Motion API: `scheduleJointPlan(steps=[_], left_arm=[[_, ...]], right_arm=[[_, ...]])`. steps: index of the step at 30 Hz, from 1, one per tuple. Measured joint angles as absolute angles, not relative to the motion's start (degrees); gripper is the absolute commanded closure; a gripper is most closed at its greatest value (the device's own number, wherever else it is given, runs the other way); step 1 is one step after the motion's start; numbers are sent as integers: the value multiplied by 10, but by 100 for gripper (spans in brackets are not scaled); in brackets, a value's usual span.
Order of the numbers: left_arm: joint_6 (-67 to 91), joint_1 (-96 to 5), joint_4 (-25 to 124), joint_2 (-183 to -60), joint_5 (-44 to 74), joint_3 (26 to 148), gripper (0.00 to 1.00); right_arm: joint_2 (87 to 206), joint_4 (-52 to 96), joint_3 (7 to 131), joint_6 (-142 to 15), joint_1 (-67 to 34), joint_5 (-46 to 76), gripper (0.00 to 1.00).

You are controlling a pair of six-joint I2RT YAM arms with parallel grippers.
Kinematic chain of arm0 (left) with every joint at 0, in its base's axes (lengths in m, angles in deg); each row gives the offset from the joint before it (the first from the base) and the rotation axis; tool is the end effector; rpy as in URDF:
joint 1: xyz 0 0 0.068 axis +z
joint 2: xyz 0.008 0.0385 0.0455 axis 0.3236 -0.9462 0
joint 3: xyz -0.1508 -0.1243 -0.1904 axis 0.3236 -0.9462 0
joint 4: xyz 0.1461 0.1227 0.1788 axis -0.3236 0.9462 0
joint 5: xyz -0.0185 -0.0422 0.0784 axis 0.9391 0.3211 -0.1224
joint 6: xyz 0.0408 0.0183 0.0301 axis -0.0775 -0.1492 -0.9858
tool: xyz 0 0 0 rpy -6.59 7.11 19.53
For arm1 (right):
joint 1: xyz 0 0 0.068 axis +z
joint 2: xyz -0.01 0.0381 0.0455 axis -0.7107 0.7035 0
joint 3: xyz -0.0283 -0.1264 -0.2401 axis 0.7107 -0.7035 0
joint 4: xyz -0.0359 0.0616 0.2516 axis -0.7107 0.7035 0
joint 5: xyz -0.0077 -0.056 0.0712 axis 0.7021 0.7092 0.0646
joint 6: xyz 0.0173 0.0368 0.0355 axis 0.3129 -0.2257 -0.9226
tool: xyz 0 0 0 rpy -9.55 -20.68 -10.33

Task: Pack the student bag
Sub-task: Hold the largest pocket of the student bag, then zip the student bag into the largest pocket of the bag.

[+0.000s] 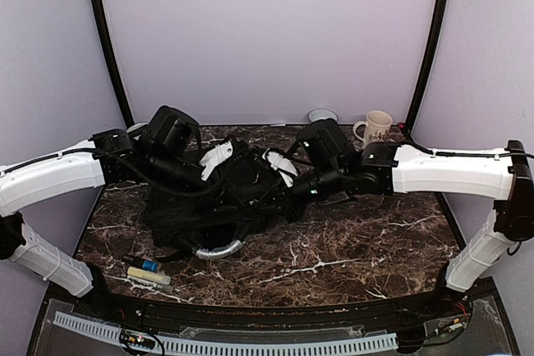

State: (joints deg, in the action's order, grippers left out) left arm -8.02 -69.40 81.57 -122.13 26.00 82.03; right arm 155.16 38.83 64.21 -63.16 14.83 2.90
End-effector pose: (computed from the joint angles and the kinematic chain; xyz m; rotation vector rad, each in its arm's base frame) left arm 0.1760 -0.2324 0.3246 1.3039 1.9137 -0.7629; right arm 0.1675 0.3155 0.2914 -1.2392 1.9990 0.9912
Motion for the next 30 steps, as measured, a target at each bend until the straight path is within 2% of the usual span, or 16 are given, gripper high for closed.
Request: scheduleJointPlan(steps=[1, 3, 4, 12, 21, 25, 30], left_arm=[[-80, -694, 815, -1221, 257, 819, 82], [-89, -694, 811, -1221, 250, 814, 98], [-94, -694, 810, -1221, 246, 813, 100], [-124, -702, 796, -1204, 208, 801, 100], [-135, -709, 794, -1123, 199, 756, 100], [-135, -708, 800, -1106, 200, 744, 100], [-135, -704, 818, -1081, 206, 714, 100]], right_arm=[[1549, 387, 642, -632, 149, 29, 100], [1546, 383, 639, -634, 148, 29, 100], [1543, 380, 635, -636, 148, 30, 100], [1506, 363, 586, -645, 146, 38, 100], [1433, 244, 440, -678, 83, 25, 100], [1463, 204, 432, -682, 75, 19, 100], [1608, 142, 455, -700, 49, 28, 100]])
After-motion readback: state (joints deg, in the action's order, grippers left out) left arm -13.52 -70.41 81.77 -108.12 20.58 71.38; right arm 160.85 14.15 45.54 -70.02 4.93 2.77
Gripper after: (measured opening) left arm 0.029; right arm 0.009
